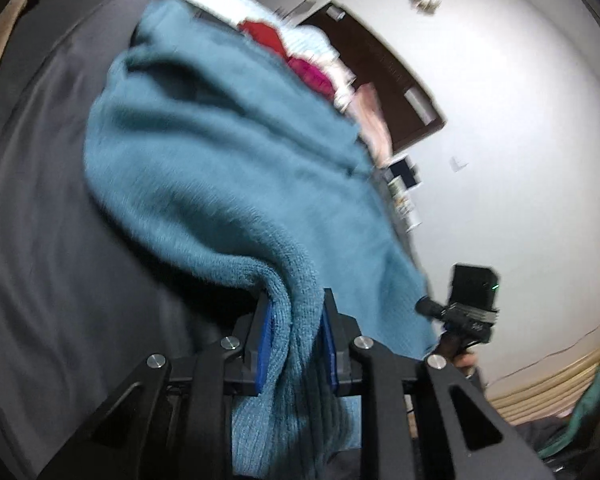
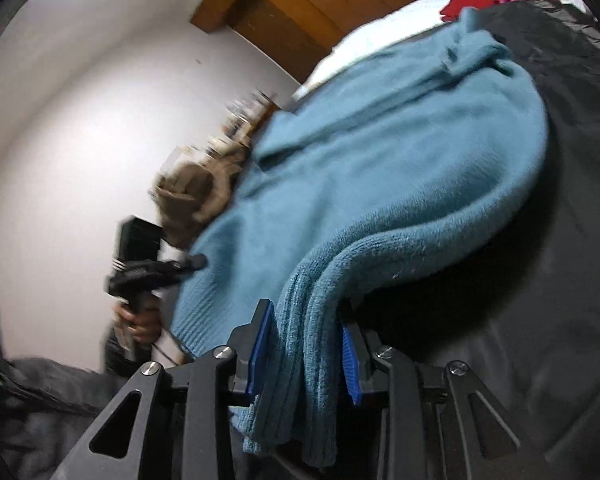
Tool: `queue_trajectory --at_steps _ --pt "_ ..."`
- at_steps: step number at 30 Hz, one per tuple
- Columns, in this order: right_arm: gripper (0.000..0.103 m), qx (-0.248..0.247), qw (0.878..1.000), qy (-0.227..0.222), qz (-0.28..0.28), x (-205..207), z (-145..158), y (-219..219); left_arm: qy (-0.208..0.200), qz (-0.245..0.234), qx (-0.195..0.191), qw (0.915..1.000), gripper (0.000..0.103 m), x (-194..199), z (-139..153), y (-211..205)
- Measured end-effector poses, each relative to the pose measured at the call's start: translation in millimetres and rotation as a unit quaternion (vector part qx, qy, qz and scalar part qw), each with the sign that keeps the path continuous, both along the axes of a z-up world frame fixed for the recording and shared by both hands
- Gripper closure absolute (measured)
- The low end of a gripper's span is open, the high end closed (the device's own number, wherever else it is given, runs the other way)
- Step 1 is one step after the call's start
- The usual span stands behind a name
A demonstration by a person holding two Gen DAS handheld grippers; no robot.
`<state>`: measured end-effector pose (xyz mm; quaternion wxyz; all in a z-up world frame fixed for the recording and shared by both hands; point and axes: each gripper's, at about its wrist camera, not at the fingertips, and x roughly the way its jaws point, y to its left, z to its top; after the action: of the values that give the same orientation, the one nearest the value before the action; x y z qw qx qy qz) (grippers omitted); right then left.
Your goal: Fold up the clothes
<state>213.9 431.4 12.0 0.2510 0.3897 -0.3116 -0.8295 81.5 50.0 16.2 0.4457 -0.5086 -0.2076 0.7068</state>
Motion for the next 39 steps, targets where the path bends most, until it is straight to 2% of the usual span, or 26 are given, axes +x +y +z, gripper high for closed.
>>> queue_trajectory --at_steps 4,8,11,14,16,19,23,25,26,27,28,29,30,33,36,38,39 --pt "0.069 -0.03 0.998 0.047 -0.002 -28 28 6 0.032 0.018 0.032 0.9988 0.079 -24 31 3" --pt "0.069 -0.023 0.995 0.089 -0.028 -68 61 19 0.026 0.046 0.043 0.9977 0.079 -78 45 13" --pt "0.071 -0.013 0.994 0.097 -0.054 -109 77 30 0.022 0.067 0.051 0.9962 0.079 -119 56 21" --pt "0.076 -0.007 0.991 0.095 -0.096 -152 84 47 0.018 0.088 0.059 0.9942 0.079 -160 66 29" --pt "0.08 -0.001 0.987 0.092 -0.135 -181 86 63 0.007 0.102 0.058 0.9931 0.079 -193 62 39" --pt "0.08 0.015 0.978 0.085 -0.191 -224 85 85 -0.011 0.116 0.051 0.9919 0.079 -238 52 58" --pt "0.08 0.052 0.973 0.045 -0.221 -271 64 103 -0.048 0.129 0.014 0.9903 0.079 -282 19 74" --pt "0.078 0.064 0.975 0.033 -0.211 -274 58 106 -0.065 0.131 0.004 0.9892 0.079 -291 1 78" --pt "0.076 0.087 0.976 0.03 -0.199 -275 57 103 -0.072 0.132 0.003 0.9886 0.079 -295 -7 78" --pt "0.063 0.109 0.976 0.027 -0.188 -276 56 101 -0.081 0.135 0.008 0.9876 0.079 -296 -12 77" --pt "0.037 0.131 0.975 0.025 -0.176 -277 55 98 -0.089 0.137 0.013 0.9864 0.079 -297 -16 75" --pt "0.026 0.153 0.974 0.028 -0.165 -275 54 93 -0.097 0.14 0.019 0.9851 0.079 -297 -20 74" --pt "0.021 0.174 0.972 0.031 -0.155 -272 54 87 -0.1 0.142 0.023 0.9846 0.078 -297 -21 73" --pt "0.021 0.197 0.974 0.037 -0.102 -282 52 66 -0.103 0.145 0.03 0.9836 0.078 -296 -21 72" --pt "0.022 0.237 0.97 0.015 -0.061 -298 45 41 -0.104 0.149 0.034 0.9828 0.078 -293 -18 69" --pt "0.032 0.25 0.968 0.009 -0.038 -307 40 29 -0.106 0.15 0.045 0.9819 0.077 -292 -16 63" --pt "0.045 0.259 0.966 0.004 -0.024 -311 37 22 -0.106 0.151 0.051 0.9814 0.077 -291 -15 60"
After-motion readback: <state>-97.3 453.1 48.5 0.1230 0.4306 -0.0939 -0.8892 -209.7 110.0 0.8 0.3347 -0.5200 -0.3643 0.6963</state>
